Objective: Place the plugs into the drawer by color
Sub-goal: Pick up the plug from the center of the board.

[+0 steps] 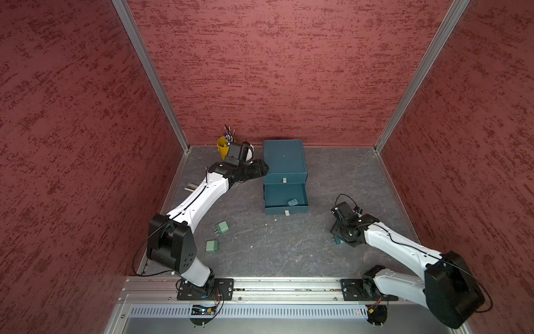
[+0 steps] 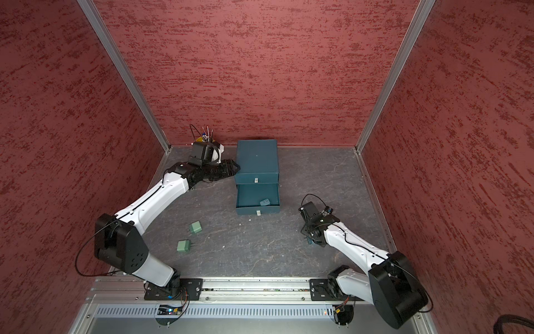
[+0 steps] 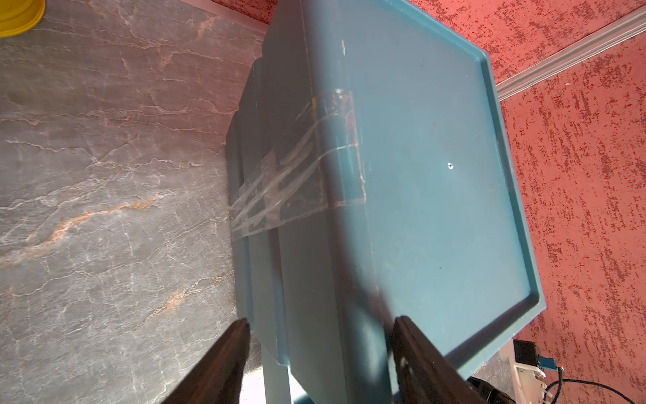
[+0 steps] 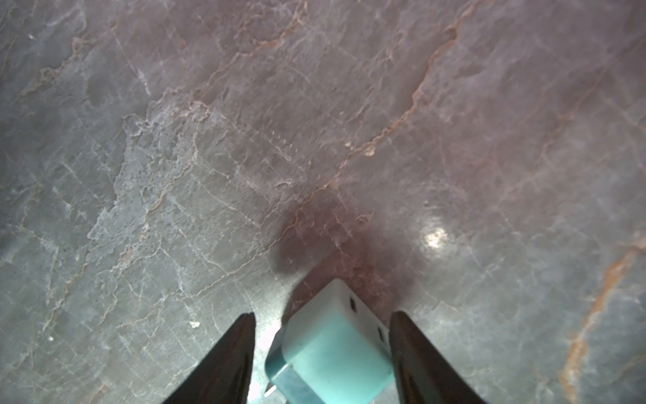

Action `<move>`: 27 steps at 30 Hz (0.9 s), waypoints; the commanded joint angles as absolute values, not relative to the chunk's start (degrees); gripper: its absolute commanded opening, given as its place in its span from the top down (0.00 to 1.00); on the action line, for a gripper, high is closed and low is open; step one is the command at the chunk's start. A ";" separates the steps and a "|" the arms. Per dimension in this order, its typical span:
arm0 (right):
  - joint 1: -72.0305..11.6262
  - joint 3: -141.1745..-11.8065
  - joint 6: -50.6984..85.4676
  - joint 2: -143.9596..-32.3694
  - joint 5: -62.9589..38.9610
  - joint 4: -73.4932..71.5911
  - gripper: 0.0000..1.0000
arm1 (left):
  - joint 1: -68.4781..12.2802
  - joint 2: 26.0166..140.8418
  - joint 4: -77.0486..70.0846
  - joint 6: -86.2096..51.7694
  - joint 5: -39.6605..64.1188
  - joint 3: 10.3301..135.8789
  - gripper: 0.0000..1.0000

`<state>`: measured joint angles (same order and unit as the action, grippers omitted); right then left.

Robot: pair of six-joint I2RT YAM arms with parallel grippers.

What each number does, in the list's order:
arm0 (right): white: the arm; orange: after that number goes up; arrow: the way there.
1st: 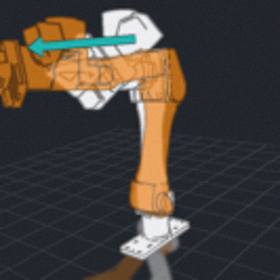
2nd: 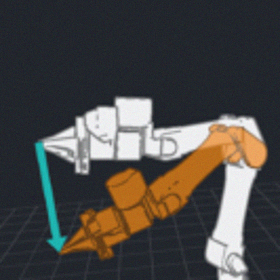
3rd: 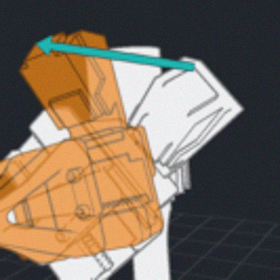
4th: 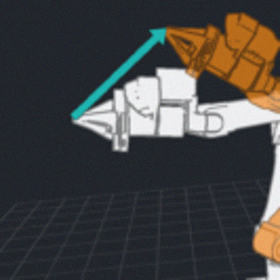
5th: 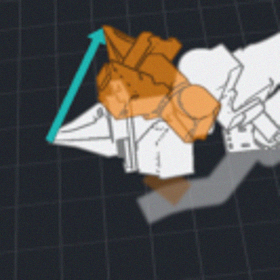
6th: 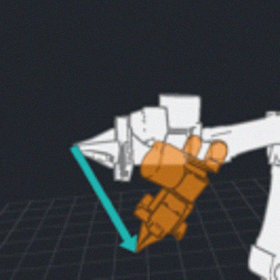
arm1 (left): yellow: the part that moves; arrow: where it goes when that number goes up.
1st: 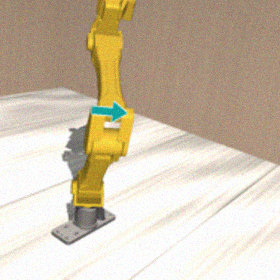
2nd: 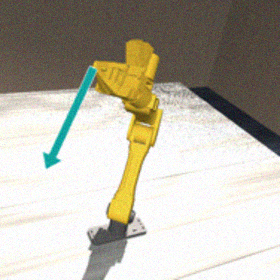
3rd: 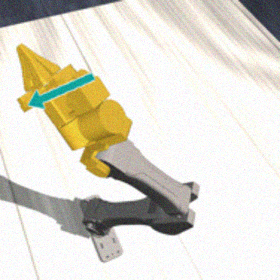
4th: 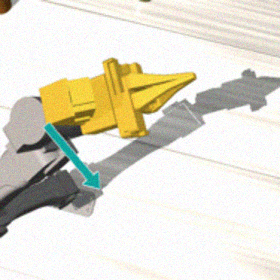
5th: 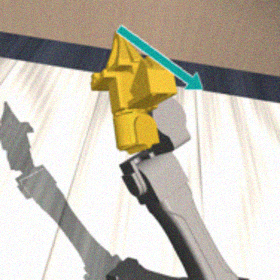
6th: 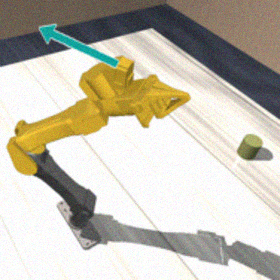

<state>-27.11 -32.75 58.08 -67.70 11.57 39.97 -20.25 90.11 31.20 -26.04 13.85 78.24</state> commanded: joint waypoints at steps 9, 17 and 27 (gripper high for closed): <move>-29.19 -31.76 59.16 -69.87 7.73 35.40 0.36 | -19.86 90.85 36.11 -24.56 12.54 77.88 0.33; -32.96 -33.29 58.13 -69.00 8.42 38.16 0.25 | -19.82 91.12 36.17 -24.60 12.42 77.87 0.33; -33.49 -32.41 58.14 -67.24 9.40 39.20 0.41 | -19.94 91.30 36.13 -24.65 12.42 77.82 0.33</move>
